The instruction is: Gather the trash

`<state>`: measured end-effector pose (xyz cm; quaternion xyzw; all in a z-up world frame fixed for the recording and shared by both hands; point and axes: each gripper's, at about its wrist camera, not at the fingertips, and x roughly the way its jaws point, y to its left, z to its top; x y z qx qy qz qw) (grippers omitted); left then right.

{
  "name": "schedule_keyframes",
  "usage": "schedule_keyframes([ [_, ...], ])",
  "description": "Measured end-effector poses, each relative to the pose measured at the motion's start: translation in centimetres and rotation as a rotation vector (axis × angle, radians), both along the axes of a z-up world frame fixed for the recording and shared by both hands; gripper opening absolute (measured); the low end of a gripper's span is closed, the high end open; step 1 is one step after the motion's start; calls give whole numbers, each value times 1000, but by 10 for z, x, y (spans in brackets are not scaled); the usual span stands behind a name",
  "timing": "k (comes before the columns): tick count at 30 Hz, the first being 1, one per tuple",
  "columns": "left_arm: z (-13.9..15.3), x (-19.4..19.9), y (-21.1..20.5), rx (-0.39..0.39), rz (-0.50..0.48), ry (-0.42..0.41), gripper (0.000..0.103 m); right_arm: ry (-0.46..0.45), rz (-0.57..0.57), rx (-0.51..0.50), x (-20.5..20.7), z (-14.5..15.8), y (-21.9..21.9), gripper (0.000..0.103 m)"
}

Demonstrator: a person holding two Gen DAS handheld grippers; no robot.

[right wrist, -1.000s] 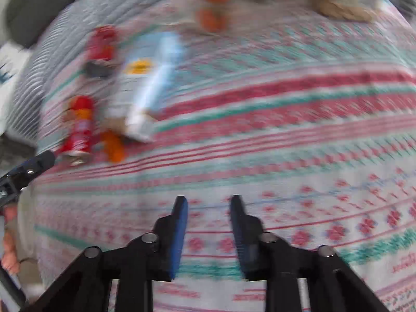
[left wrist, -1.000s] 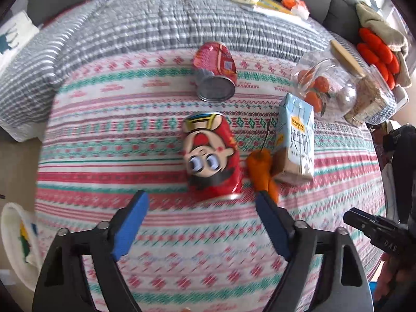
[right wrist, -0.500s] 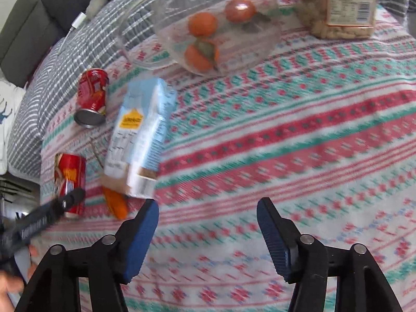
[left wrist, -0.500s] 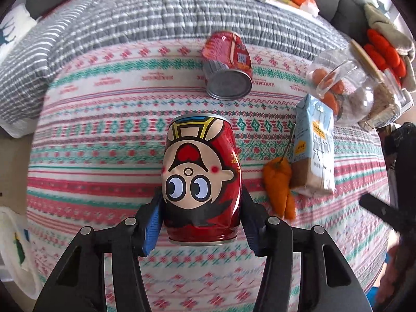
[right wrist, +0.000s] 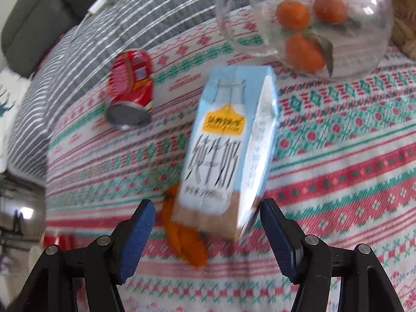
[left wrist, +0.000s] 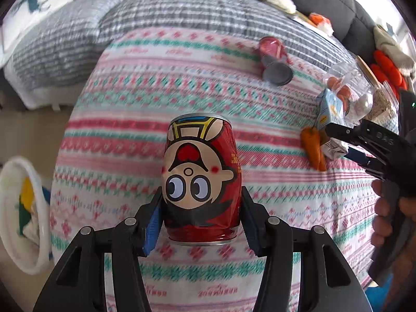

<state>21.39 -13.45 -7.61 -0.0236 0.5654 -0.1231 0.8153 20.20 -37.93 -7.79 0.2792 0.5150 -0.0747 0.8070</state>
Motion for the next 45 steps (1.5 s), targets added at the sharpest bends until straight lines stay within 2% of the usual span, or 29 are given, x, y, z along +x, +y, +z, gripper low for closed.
schedule_keyframes([
  [1,1,-1,2,-9,10,6,57,3,-15,-7,0,-3,-1,72],
  [4,8,-9,12,-8,23,-12,57,-6,-20,-41,-4,-7,1,62],
  [6,15,-18,19,-1,19,-34,57,-12,0,-41,-7,-4,4,62],
  [9,21,-30,32,-18,23,-43,57,-39,15,-42,-21,11,7,61],
  [15,35,-45,71,-29,40,-62,57,-87,109,-162,-60,61,37,61],
  [22,50,-54,134,-74,112,-55,57,-113,170,-89,-100,83,73,61],
  [24,54,-57,158,-88,142,-56,57,-129,201,-100,-104,89,84,61],
  [28,57,-60,208,-76,220,-70,57,-180,268,-130,-102,103,113,61],
  [35,38,-59,280,-43,340,-8,57,-192,375,-92,-75,100,174,61],
  [42,18,-46,310,-67,390,33,57,-196,466,-76,-54,93,233,61],
  [45,11,-36,310,-64,361,28,57,-189,493,-65,-49,89,251,61],
])
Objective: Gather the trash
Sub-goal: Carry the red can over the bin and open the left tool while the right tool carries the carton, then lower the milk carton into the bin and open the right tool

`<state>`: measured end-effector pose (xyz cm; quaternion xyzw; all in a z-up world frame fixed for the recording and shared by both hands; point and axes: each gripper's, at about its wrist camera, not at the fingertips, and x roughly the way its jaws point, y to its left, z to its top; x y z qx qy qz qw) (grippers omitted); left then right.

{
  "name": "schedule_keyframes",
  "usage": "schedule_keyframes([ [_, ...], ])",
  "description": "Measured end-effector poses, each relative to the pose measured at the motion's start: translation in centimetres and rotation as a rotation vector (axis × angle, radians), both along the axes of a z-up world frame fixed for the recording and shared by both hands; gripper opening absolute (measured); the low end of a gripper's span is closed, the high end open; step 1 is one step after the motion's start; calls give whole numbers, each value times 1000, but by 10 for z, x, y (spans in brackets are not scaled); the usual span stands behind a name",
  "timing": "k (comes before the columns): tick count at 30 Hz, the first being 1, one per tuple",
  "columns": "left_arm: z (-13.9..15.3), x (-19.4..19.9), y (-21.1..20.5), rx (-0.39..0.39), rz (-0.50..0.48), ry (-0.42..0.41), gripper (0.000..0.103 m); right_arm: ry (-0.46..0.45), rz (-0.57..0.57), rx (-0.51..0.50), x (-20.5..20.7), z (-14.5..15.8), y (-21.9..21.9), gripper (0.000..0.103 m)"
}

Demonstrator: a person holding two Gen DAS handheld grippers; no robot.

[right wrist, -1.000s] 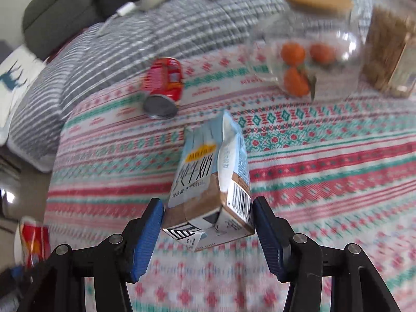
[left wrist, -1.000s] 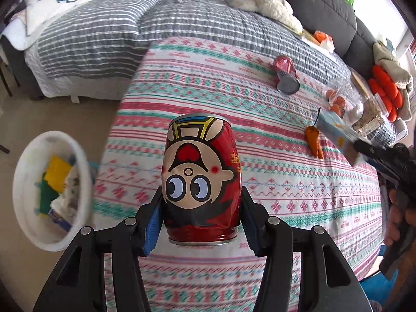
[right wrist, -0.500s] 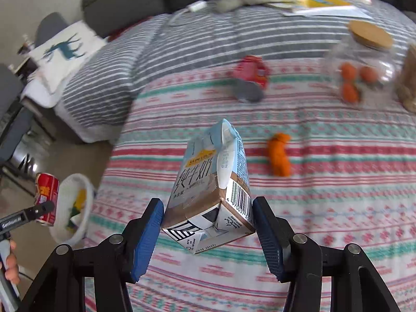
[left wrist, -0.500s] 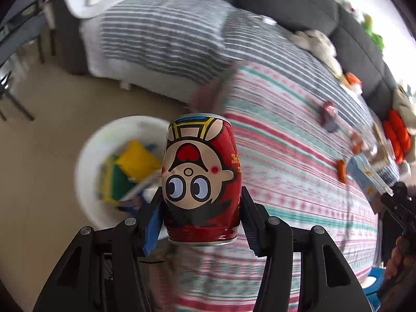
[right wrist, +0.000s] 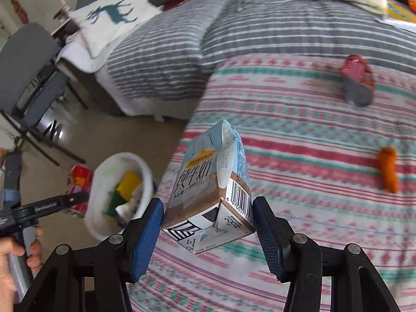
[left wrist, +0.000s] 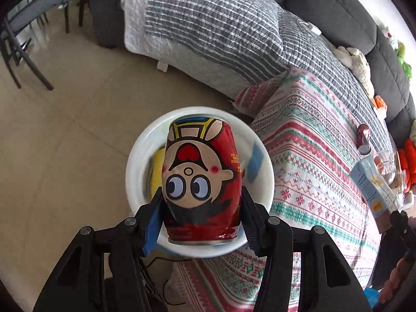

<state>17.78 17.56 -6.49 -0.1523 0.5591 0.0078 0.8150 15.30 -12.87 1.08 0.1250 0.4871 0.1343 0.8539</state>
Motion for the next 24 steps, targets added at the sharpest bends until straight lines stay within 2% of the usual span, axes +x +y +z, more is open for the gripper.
schedule_keyframes([
  [1,-1,4,-2,22,-18,5,59,2,12,-1,2,-2,8,61],
  [3,0,6,0,79,5,-8,73,5,30,-5,6,-6,20,61],
  [4,1,6,0,97,14,-10,86,7,38,-6,7,-7,25,61],
  [5,2,5,1,110,18,-11,89,9,45,-6,7,-8,30,61],
  [11,3,-16,14,211,6,10,91,22,105,15,14,-17,59,61],
  [13,-1,-23,23,212,14,41,91,31,130,23,18,-21,71,61],
  [16,-6,-38,36,168,28,85,91,44,164,36,25,-29,92,61],
  [18,-5,-46,42,154,30,82,91,47,184,44,28,-33,106,61],
  [24,1,-60,58,220,44,55,91,40,237,60,38,-47,144,61],
])
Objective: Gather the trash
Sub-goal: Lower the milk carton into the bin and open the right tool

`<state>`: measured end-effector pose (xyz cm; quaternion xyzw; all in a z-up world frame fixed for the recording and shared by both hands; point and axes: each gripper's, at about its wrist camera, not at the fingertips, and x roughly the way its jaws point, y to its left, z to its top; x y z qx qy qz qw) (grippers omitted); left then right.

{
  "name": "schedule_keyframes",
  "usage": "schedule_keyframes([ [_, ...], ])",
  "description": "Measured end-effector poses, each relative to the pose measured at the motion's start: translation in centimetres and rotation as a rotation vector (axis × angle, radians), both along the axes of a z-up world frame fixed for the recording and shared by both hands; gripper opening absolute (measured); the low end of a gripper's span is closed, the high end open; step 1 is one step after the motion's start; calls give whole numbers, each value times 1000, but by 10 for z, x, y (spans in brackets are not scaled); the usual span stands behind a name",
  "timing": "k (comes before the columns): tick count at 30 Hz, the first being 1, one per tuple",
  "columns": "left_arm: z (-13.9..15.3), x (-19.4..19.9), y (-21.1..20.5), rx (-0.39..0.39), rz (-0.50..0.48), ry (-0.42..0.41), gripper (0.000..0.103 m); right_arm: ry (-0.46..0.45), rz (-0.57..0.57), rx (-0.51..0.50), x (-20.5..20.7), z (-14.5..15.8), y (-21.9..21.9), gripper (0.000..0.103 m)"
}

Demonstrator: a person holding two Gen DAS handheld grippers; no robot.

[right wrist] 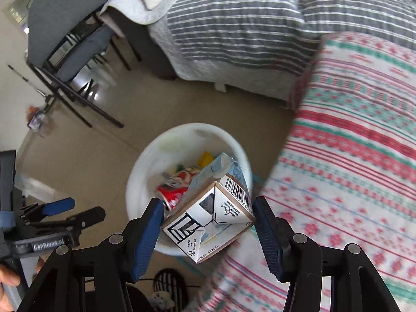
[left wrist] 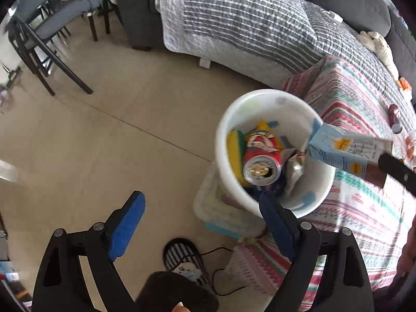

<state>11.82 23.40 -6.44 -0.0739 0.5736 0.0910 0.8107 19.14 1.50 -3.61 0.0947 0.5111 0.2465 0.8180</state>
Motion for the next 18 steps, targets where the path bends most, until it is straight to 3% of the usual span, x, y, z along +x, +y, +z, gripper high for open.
schedule_keyframes([
  [9,-3,-3,13,-8,16,6,91,-71,7,82,14,-9,24,62],
  [13,-2,-3,9,-8,8,0,91,-53,-12,80,18,-12,22,75],
  [18,2,-3,3,-7,-2,-7,91,-86,-31,93,13,4,6,76],
])
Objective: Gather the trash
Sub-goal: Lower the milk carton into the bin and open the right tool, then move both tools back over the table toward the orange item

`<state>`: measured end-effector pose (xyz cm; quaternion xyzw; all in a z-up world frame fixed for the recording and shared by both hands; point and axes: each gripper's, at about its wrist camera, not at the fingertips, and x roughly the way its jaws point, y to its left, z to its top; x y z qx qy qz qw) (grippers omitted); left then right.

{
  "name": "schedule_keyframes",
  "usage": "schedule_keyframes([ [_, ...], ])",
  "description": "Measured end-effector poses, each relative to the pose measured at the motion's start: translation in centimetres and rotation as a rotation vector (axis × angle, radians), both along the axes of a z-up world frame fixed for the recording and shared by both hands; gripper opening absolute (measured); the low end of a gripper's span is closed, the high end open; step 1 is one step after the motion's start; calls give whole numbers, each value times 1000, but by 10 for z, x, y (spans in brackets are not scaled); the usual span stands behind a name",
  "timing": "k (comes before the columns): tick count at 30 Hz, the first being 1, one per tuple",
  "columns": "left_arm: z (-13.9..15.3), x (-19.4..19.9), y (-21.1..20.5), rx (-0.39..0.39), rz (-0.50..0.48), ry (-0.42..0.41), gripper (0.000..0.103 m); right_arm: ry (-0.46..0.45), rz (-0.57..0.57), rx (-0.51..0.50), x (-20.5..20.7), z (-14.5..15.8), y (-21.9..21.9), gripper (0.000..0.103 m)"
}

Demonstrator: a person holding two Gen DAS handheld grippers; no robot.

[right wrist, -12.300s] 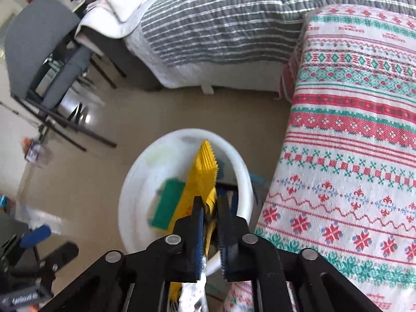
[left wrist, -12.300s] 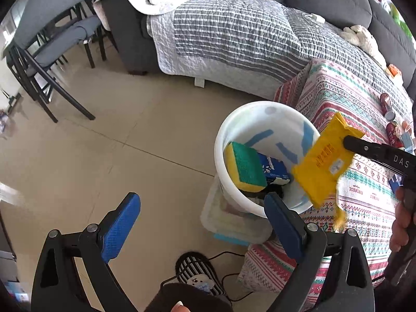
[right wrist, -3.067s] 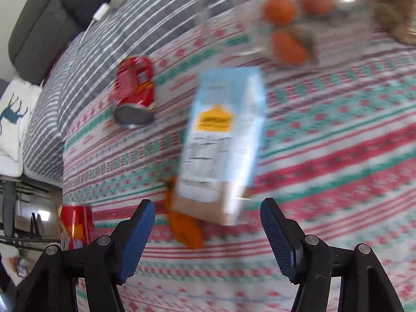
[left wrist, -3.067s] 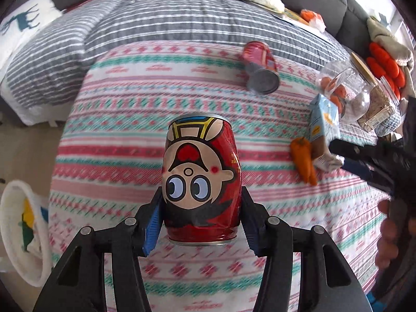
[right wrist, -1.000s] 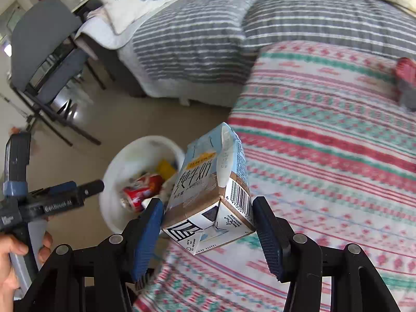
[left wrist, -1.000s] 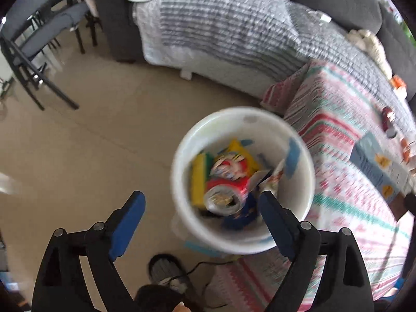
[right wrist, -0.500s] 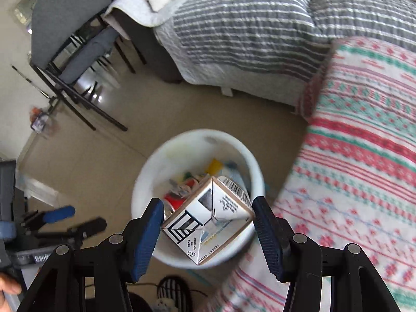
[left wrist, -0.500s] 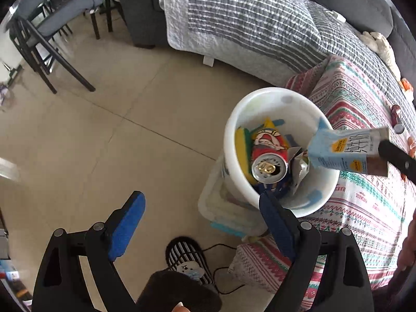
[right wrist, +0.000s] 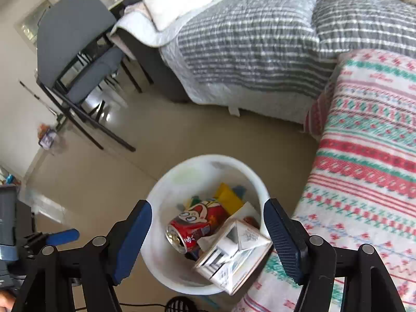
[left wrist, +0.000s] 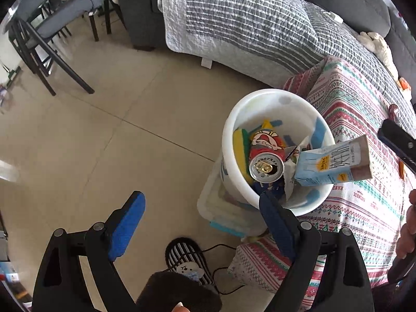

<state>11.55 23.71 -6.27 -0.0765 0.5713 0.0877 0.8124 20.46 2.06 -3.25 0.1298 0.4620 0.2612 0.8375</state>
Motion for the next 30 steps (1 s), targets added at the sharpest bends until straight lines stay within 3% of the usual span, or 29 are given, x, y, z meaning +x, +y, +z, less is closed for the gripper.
schedule_keyframes([
  [11,20,10,-52,-25,-65,-53,91,-56,-146,-141,-22,25,-93,81],
  [16,45,20,-93,-83,-129,-116,92,-10,-252,-267,-28,14,-152,83],
  [20,58,31,-130,-75,-182,-156,92,40,-348,-377,-24,0,-198,83],
  [30,56,52,-228,-54,-278,-158,92,126,-507,-370,-25,-10,-300,83],
])
